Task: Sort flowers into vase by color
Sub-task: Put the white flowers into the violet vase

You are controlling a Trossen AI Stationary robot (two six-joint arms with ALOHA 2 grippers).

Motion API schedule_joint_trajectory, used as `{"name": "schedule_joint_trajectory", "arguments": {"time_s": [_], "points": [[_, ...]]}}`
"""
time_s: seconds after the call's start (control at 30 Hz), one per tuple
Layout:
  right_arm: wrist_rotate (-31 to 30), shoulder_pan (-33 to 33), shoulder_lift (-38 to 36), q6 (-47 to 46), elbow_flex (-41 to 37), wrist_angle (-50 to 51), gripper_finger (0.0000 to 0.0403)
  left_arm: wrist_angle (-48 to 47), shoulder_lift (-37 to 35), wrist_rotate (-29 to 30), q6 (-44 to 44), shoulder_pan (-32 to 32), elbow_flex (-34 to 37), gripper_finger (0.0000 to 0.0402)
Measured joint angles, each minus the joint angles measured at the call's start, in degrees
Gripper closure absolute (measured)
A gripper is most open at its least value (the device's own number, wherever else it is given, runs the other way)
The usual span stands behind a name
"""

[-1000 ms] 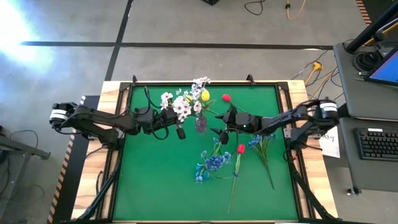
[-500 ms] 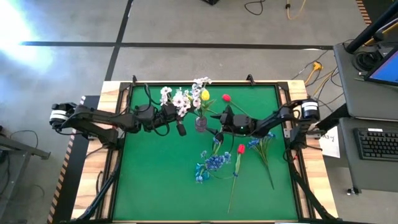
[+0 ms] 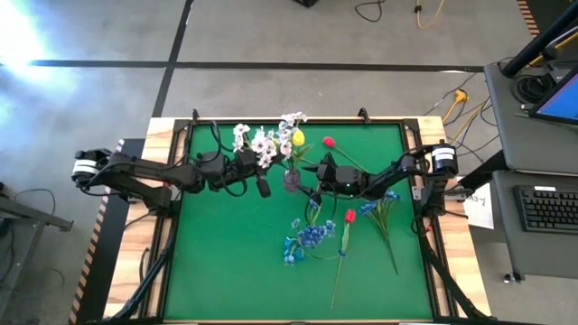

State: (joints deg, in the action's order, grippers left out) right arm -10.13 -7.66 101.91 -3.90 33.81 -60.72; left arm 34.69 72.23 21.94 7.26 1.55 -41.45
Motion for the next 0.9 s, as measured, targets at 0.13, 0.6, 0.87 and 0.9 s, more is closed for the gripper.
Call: {"name": "schedule_joint_trajectory", "arguments": {"time_s": [0.13, 0.6, 0.87, 0.9], "points": [[-0.02, 0.0, 0.62, 0.62, 1.09, 0.39, 0.0062, 0.33, 1.53, -0.05, -0.33, 0.38, 0.0, 0.04], [-0.39, -0.52, 0.68, 1.53, 1.5, 0.14, 0.0062, 0.84, 3.05, 0.0, -0.66, 0.45, 0.04, 0.04], [-0.42, -0.63, 0.68, 1.48, 1.5, -0.03, 0.0062, 1.87, 5.87, 0.01, -0.89, 0.49, 0.04, 0.04], [-0.42, -0.63, 0.68, 1.68, 1.5, -0.04, 0.0062, 2.33, 6.35, 0.01, -0.92, 0.5, 0.04, 0.04]]}}
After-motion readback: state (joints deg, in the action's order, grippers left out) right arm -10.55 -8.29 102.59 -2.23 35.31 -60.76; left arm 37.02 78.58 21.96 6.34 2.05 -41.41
